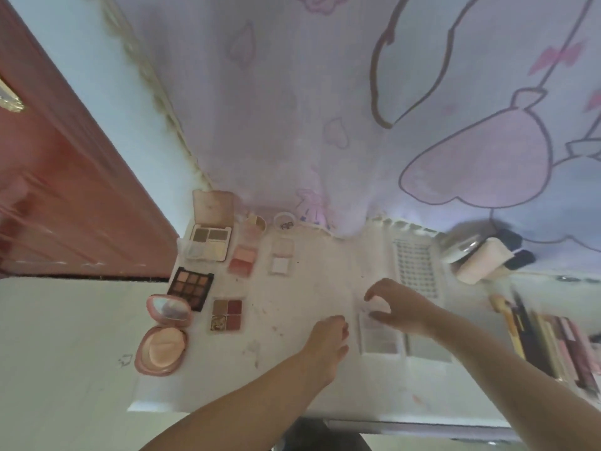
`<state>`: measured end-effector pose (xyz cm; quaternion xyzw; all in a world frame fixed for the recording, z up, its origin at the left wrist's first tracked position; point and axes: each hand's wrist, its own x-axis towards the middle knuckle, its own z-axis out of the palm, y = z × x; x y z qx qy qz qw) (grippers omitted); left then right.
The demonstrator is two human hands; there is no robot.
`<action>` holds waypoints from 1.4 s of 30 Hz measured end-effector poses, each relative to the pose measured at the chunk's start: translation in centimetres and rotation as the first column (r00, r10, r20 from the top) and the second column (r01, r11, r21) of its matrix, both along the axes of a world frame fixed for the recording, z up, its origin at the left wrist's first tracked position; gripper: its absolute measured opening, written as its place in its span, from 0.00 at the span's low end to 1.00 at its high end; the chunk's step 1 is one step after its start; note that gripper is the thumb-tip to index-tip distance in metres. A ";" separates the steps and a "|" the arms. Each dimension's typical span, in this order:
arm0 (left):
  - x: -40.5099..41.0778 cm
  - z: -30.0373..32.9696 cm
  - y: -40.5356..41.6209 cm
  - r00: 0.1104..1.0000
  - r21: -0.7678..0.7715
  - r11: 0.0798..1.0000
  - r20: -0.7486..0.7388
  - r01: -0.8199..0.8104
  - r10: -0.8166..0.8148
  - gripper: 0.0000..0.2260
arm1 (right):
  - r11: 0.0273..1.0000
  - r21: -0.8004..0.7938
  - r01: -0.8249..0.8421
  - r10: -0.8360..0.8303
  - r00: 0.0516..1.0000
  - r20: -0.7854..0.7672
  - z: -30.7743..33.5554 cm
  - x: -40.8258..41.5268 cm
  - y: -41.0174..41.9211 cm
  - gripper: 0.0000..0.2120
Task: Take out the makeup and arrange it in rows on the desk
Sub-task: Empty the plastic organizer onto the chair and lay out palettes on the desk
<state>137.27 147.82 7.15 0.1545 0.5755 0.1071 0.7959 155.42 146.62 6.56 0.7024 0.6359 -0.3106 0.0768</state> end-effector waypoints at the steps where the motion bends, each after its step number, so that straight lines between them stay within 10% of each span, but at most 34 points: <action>1: 0.8 0.0 -0.2 0.999 0.022 0.999 0.001 0.040 -0.040 0.08 | 0.998 -0.027 -0.056 0.057 0.998 0.016 -0.7 0.1 -1.4 0.22; 7: 2.4 -0.1 -0.9 0.990 0.127 0.982 0.022 0.138 -0.142 0.10 | 0.955 0.139 -0.263 0.244 0.960 0.140 -3.3 -1.3 -5.5 0.28; 11: 0.4 -0.6 0.6 0.991 0.145 0.980 -0.012 0.136 -0.135 0.08 | 0.972 0.235 -0.005 0.043 0.986 -0.159 -1.5 -2.7 -3.9 0.24; 14: -1.9 -0.5 1.6 0.966 -0.025 0.994 0.240 0.104 -0.095 0.21 | 0.953 0.261 0.156 -0.057 0.934 -0.353 0.5 -5.0 -1.5 0.24; 24: -9.7 -0.3 3.7 0.847 -0.174 0.968 0.473 -0.180 0.243 0.25 | 0.992 -0.012 0.126 -0.104 0.758 -0.644 4.1 -9.7 5.5 0.12; 28: -11.3 -1.5 3.0 0.857 -0.248 0.938 0.400 -0.241 0.326 0.25 | 0.961 -0.141 0.238 -0.267 0.660 -0.702 3.9 -9.9 8.3 0.09; 42: -14.1 -1.3 3.6 0.786 -0.286 0.766 0.067 -0.576 0.615 0.12 | 0.987 0.060 0.152 -0.107 0.880 -0.463 -0.7 -16.2 12.6 0.12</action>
